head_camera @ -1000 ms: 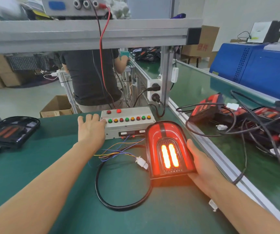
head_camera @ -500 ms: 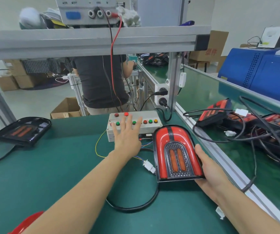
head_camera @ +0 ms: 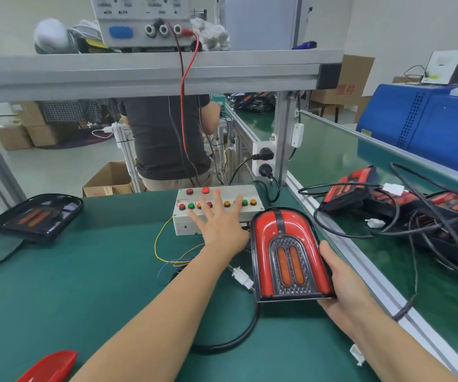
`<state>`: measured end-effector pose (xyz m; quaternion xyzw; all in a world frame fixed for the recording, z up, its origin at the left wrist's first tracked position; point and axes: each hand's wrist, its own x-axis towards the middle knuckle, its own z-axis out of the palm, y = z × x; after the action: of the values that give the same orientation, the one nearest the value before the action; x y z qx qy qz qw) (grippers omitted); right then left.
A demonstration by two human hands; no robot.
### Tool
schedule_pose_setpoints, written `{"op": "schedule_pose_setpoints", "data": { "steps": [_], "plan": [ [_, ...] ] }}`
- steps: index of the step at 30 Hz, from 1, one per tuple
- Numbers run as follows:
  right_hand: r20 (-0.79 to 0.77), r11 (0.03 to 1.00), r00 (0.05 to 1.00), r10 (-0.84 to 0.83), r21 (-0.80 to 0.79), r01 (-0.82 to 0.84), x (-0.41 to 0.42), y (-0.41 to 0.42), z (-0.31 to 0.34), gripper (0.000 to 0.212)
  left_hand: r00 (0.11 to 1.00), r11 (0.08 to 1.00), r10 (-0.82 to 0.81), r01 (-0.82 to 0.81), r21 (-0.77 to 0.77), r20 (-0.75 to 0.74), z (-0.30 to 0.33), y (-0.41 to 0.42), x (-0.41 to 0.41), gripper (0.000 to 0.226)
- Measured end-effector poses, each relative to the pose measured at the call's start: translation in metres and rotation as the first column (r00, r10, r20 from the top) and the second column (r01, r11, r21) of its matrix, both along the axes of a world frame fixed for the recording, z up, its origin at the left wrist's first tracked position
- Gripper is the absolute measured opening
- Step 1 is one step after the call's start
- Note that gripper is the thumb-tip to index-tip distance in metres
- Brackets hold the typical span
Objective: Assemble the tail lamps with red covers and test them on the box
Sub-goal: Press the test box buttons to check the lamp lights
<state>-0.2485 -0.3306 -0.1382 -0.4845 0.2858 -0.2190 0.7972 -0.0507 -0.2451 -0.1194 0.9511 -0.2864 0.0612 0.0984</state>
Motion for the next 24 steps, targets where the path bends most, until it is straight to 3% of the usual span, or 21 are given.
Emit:
{"op": "schedule_pose_setpoints", "data": {
  "steps": [6, 18, 24],
  "plan": [
    [0.015, 1.000, 1.000, -0.019, 0.018, 0.019, -0.0007, 0.0001, 0.0010, 0.037, 0.995, 0.998, 0.044, -0.041, 0.039, -0.094, 0.0009, -0.0049, -0.0020, 0.077],
    [0.007, 0.999, 0.999, -0.046, 0.013, 0.046, 0.0010, -0.0034, -0.0012, 0.040, 1.000, 0.996, 0.019, -0.021, 0.081, 0.023, -0.0039, -0.0065, -0.0021, 0.084],
    [0.026, 0.999, 0.999, -0.037, 0.013, 0.037, 0.0011, -0.0056, -0.0048, 0.041, 1.000, 0.995, 0.012, -0.011, 0.099, -0.003, -0.0045, -0.0057, -0.0032, 0.086]
  ]
}}
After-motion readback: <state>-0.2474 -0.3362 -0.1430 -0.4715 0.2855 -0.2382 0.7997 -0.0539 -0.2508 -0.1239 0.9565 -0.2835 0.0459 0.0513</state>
